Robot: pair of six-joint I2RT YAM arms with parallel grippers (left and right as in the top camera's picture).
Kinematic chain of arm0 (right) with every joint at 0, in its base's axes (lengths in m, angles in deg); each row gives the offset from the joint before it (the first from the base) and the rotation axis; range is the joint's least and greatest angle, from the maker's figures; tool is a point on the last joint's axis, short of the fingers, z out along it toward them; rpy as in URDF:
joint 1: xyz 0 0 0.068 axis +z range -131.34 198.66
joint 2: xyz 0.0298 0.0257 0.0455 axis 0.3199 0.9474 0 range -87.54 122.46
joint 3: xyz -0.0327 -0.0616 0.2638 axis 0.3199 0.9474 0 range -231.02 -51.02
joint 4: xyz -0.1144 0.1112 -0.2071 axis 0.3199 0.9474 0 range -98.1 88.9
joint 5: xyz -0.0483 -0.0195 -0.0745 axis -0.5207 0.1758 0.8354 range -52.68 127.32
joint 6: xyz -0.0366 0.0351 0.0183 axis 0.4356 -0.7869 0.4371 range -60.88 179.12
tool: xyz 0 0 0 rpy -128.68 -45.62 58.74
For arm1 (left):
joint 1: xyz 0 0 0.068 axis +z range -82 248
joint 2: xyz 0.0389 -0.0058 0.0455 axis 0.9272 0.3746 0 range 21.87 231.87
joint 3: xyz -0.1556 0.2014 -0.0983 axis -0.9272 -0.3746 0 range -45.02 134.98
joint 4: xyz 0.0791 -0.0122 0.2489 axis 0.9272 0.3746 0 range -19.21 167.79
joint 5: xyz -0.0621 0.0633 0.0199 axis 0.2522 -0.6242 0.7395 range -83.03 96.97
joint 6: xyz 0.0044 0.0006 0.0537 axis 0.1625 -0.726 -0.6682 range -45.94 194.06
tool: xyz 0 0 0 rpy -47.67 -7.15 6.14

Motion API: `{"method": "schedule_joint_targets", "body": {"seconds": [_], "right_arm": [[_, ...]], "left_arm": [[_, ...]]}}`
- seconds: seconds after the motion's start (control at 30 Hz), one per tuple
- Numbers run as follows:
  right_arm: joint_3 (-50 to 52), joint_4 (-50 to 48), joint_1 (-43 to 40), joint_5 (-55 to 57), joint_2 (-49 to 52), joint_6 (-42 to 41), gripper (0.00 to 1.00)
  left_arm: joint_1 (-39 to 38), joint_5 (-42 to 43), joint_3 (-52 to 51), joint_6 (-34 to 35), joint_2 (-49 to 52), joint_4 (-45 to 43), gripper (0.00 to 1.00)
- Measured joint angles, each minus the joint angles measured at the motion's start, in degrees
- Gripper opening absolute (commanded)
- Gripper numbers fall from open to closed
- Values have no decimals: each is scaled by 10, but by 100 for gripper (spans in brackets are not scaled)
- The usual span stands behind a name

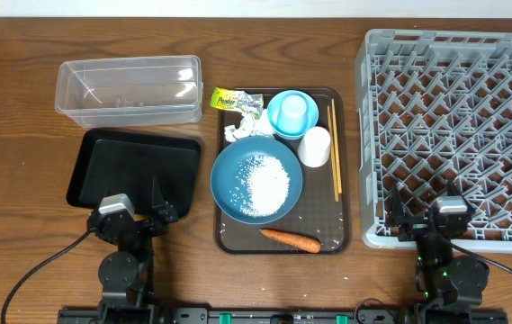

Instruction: Sort waste into correct bins and load items into the dishwasher rack

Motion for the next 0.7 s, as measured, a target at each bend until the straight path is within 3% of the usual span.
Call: {"method": "schedule_joint_targets", "body": {"seconds": [0.17, 0.47, 0.7], "right_arm": [[0, 0, 0, 0, 0, 0, 99], [0, 0, 0, 0, 0, 0, 99], [0, 0, 0, 0, 0, 0, 99]], "left_arm": [[0, 0, 0, 5, 0, 0, 99], [0, 42, 0, 129, 0, -2, 99], [0, 212, -3, 291, 0, -7, 99]]}}
